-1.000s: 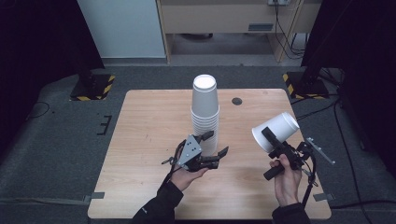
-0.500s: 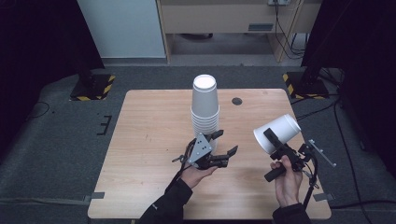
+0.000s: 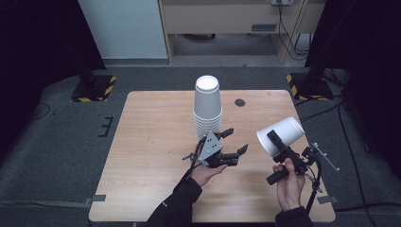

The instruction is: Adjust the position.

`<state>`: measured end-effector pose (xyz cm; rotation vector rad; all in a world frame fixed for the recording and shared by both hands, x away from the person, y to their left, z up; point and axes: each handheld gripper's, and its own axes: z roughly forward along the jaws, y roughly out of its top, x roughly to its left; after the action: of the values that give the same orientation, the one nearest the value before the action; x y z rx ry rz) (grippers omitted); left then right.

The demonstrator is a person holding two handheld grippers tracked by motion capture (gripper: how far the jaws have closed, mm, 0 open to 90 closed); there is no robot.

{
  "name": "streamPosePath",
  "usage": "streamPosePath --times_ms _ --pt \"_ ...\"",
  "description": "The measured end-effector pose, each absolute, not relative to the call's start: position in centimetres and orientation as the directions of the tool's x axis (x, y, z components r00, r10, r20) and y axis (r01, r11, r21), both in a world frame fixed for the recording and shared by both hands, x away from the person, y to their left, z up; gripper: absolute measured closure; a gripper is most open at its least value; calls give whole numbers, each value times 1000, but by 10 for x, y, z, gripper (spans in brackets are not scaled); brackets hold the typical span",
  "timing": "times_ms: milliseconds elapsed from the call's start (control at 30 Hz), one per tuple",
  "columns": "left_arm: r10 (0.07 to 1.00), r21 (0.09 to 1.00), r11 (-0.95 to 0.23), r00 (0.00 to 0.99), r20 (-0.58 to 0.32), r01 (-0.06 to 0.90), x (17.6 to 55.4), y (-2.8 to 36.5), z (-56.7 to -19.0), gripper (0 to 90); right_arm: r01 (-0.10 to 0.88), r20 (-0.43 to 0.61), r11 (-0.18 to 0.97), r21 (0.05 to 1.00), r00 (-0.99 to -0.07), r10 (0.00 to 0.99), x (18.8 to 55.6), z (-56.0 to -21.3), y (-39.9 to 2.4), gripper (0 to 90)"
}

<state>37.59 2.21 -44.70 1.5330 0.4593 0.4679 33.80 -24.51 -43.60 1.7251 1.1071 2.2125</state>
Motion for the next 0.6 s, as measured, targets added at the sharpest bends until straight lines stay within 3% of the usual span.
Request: streamPosePath --times_ms 600 --pt "531 999 36 847 -9 -12 387 7 -452 264 368 813 -729 577 -343 471 338 -436 -238 152"
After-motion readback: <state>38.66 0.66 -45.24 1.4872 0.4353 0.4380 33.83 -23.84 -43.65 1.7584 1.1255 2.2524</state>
